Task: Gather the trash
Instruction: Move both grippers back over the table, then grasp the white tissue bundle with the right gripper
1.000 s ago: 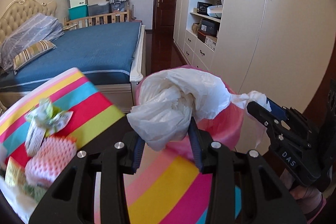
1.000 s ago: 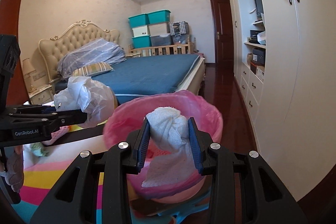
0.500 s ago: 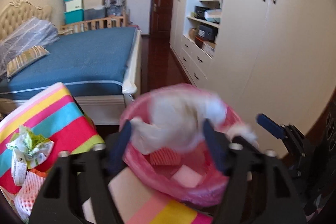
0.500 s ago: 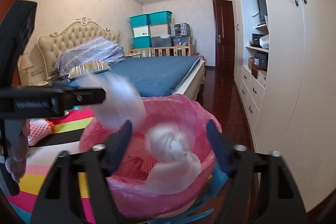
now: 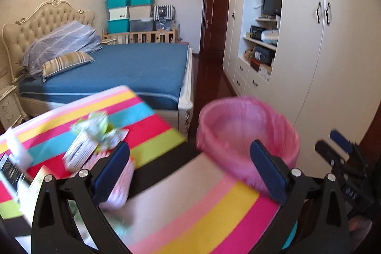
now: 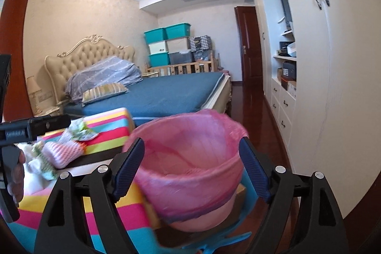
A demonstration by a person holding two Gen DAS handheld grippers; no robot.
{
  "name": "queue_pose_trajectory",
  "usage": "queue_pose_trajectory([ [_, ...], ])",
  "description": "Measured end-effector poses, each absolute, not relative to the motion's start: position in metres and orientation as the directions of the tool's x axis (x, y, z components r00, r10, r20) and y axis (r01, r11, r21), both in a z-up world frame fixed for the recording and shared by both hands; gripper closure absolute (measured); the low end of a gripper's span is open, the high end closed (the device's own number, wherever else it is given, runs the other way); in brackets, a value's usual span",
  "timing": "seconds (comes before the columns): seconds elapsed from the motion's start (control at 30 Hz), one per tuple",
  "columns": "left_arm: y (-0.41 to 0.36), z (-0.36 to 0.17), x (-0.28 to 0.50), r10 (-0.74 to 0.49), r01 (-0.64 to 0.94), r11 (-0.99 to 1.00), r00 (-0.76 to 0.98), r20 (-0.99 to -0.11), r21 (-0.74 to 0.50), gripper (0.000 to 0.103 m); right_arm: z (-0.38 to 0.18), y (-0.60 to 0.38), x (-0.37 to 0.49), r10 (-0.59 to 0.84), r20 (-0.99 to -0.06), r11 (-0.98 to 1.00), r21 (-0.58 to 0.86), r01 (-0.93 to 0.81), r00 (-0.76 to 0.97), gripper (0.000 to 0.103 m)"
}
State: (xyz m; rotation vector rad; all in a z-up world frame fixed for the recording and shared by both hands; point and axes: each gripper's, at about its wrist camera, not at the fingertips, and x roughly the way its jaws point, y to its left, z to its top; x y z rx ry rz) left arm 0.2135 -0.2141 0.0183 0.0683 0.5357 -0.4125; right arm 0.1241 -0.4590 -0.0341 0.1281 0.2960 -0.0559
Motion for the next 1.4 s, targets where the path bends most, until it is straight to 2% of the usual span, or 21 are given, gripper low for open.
queue_pose_trajectory([
  [0.2, -0.183, 0.003, 0.164, -0.348, 0.436, 0.899, 0.778, -0.523, 0.050, 0.005, -0.036, -0.426, 0.124, 0.032, -0.341, 0.992, 0.128, 0.013, 0.940, 0.025],
  [0.33, -0.144, -0.003, 0.138, -0.303, 0.399, 0.913, 0.807, -0.507, 0.089, 0.005, -0.038, -0.396, 0.126, 0.074, -0.367, 0.993, 0.114, -0.034, 0.927, 0.025],
  [0.6, -0.037, -0.008, 0.114, -0.107, 0.163, 0.983, 0.879, -0.464, 0.082, 0.005, -0.040, -0.326, 0.132, 0.196, -0.412, 0.981, 0.070, -0.183, 0.890, 0.025],
  [0.83, 0.033, -0.022, 0.102, 0.060, -0.027, 0.997, 0.884, -0.463, 0.077, 0.005, -0.036, -0.257, 0.135, 0.296, -0.437, 0.948, 0.024, -0.318, 0.850, 0.025],
  [1.03, 0.069, -0.020, 0.094, 0.064, -0.091, 0.995, 0.883, -0.466, -0.036, 0.005, -0.034, -0.204, 0.140, 0.369, -0.459, 0.906, -0.015, -0.423, 0.808, 0.025],
  [1.4, 0.058, -0.012, 0.092, 0.081, -0.099, 0.995, 0.900, -0.429, -0.021, 0.005, -0.042, -0.165, 0.161, 0.334, -0.542, 0.900, -0.059, -0.431, 0.771, 0.027],
])
